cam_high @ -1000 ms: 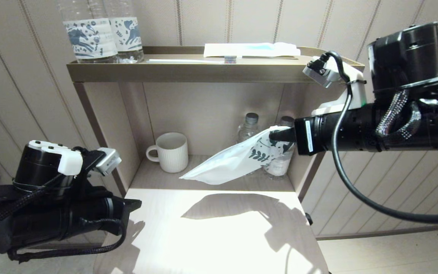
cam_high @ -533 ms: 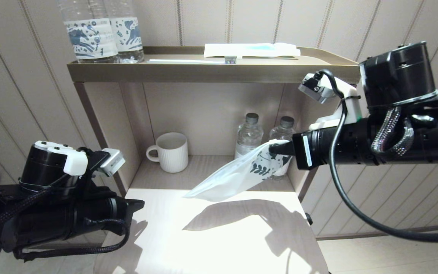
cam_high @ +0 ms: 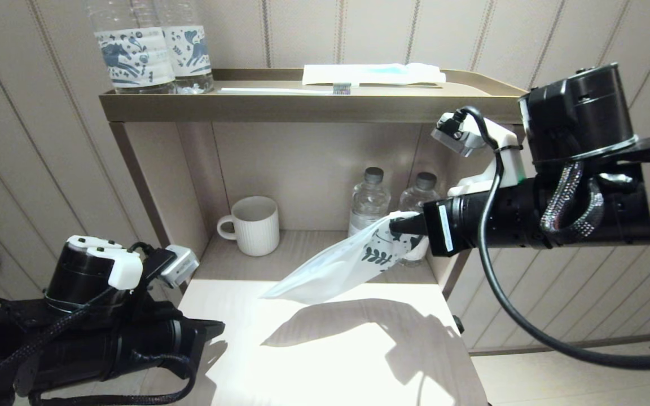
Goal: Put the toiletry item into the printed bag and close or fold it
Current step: Hand it to the other hand
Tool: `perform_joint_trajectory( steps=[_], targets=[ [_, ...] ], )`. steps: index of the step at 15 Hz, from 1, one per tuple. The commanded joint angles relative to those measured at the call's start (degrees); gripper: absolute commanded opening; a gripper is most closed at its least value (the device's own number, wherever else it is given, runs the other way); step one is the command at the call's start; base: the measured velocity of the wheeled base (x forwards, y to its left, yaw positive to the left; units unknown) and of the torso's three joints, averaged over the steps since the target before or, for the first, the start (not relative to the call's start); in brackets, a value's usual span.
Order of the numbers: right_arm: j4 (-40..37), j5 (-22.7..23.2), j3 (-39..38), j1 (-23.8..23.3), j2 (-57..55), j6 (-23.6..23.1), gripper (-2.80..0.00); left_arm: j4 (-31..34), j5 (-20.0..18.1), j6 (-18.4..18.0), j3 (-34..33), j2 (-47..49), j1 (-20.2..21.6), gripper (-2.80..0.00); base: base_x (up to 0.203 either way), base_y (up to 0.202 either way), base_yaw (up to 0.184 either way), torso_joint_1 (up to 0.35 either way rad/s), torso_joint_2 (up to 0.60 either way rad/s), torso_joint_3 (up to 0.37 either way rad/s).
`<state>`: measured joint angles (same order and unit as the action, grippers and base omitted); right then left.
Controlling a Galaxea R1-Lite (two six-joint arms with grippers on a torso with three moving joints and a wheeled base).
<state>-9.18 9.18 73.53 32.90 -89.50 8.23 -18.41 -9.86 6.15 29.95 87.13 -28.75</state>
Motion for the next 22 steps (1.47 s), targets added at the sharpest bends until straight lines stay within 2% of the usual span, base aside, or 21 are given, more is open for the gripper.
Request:
perform_joint_trajectory(
  steps=[1,4,9,13,14,18,20,22],
  targets=[
    [-0.35,0.05,0.82,0.15,0.27,0.77,-2.80,-1.37,-0.06,0.09,-1.62,1.70,-0.89,-2.80,0.000,0.000,0.000,0.000,0.00,0.000],
    [-2.64,0.04,3.25,1.19,-1.71,3.16,-2.80,-3.03,-0.41,0.18,-2.61,2.87,-1.31,-2.80,0.000,0.000,0.000,0.000,0.00,0.000],
    [-5.76,-0.04,6.80,1.11,-4.63,3.98,-2.80,-4.29,-4.16,0.46,-3.35,2.65,-1.66,-2.80,0.000,0.000,0.000,0.000,0.00,0.000],
    [-5.76,-0.04,7.68,0.76,-4.46,3.80,-2.80,-10.99,-3.59,1.13,-5.44,-0.64,-0.82,-2.80,0.000,0.000,0.000,0.000,0.00,0.000],
    [-5.76,-0.04,7.84,0.76,-4.29,3.81,-2.80,-11.37,-3.48,1.30,-5.71,-2.38,-0.34,0.00,0.000,0.000,0.000,0.000,0.00,0.000],
    [-5.85,-0.04,8.21,1.20,-3.86,3.72,-2.80,-12.29,-3.88,0.92,-8.31,-3.79,0.97,0.00,0.000,0.000,0.000,0.000,0.00,0.000],
    [-6.76,0.27,8.49,1.53,-3.66,3.72,-2.80,-13.38,-4.36,-0.44,-9.59,-3.20,0.96,0.00,0.000,0.000,0.000,0.000,0.00,0.000],
    [-8.22,0.38,8.77,3.69,-4.01,3.72,-2.80,-15.23,-4.94,-0.60,-9.87,-3.91,0.89,0.00,0.000,0.000,0.000,0.000,0.00,0.000]
  ],
)
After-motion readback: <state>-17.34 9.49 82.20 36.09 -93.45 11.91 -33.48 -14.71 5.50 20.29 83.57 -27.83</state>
